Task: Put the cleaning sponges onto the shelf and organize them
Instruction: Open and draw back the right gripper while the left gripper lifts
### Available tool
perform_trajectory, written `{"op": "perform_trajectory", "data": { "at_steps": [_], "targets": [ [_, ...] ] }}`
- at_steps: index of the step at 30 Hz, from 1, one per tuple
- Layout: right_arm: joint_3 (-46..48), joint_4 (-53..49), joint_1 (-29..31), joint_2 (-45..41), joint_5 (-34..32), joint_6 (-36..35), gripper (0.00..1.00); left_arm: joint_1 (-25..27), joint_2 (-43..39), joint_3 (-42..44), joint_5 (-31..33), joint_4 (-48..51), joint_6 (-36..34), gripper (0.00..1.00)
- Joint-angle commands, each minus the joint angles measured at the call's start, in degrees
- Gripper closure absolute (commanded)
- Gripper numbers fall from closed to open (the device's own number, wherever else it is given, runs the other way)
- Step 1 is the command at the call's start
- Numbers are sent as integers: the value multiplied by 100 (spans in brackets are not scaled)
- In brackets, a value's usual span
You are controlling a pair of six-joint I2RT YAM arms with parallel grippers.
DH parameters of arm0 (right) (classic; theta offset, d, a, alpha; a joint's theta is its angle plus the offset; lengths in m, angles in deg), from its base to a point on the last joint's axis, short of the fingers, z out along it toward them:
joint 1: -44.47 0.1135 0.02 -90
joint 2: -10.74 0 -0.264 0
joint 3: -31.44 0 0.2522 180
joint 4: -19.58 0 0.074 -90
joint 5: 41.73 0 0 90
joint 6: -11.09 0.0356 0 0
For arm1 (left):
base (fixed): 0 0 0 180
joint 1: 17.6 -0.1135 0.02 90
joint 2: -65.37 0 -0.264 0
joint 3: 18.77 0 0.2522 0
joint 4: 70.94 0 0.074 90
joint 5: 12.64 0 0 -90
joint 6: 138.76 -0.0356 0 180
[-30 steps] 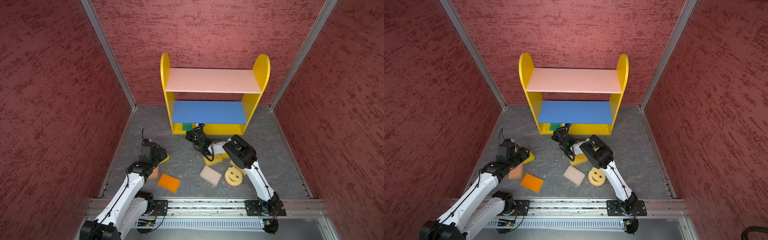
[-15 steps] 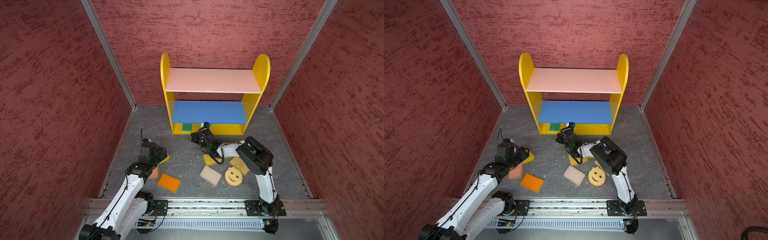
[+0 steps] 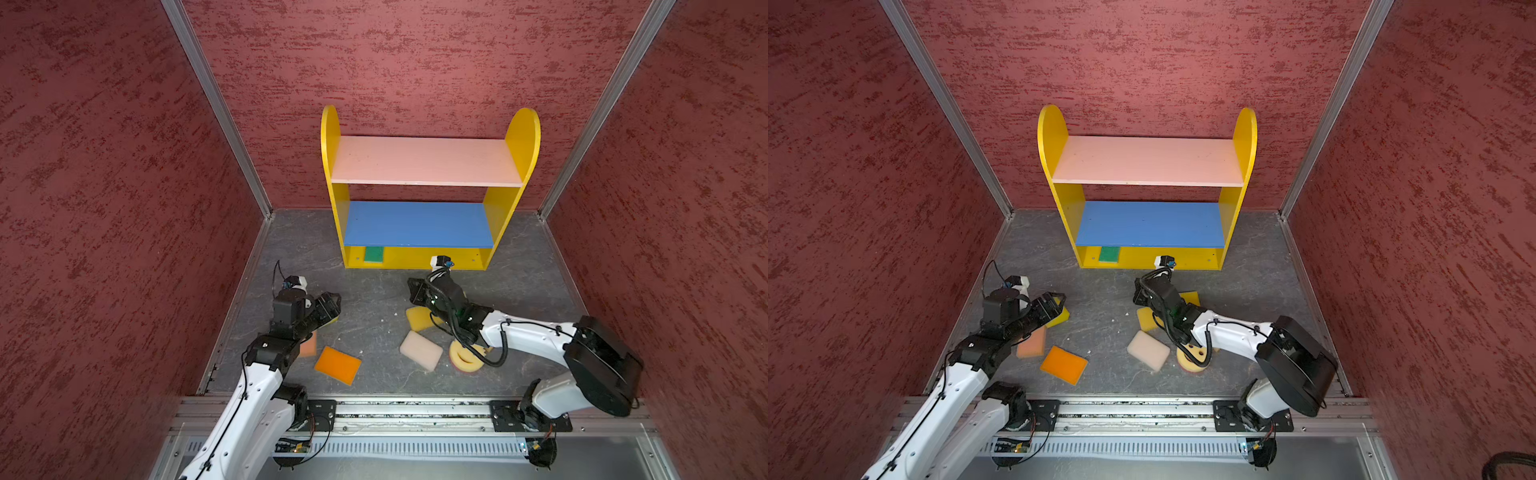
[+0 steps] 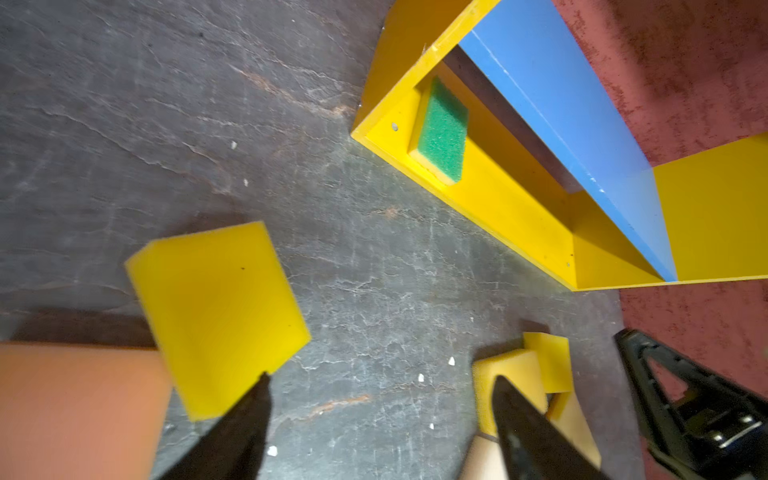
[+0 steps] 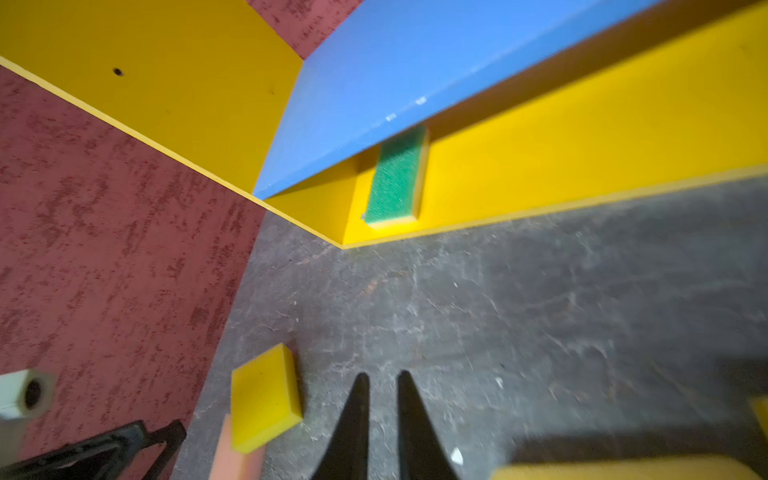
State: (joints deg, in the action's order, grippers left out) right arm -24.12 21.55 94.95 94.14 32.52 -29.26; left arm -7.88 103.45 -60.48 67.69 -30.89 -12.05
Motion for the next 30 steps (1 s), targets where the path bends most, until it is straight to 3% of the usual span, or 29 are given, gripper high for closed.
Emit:
{"op": "perform_trajectory", "data": {
  "at_steps": [1,5,11,19,24,30],
  "targets": [
    [14,-1325,256,-389,-705,349,69,70,-126,-43,-538,193,-272,1],
    [13,-2362,522,-507,-748,996,55,180,-355,-79,-703,408,-418,1],
    [-50,-3256,1062,-358,-766,1701,49,197,-618,-48,-1326,436,-472,0],
    [-109,-3954,1209,-291,-476,1729,40,206,-472,300,-1799,80,-352,1],
    [224,-3714,1173,-411,-666,2075,35,287,-275,511,-2052,-224,-302,9],
    [699,-2645,547,-475,-363,1983,33,443,5,413,-2057,-129,-476,11]
  ]
}}
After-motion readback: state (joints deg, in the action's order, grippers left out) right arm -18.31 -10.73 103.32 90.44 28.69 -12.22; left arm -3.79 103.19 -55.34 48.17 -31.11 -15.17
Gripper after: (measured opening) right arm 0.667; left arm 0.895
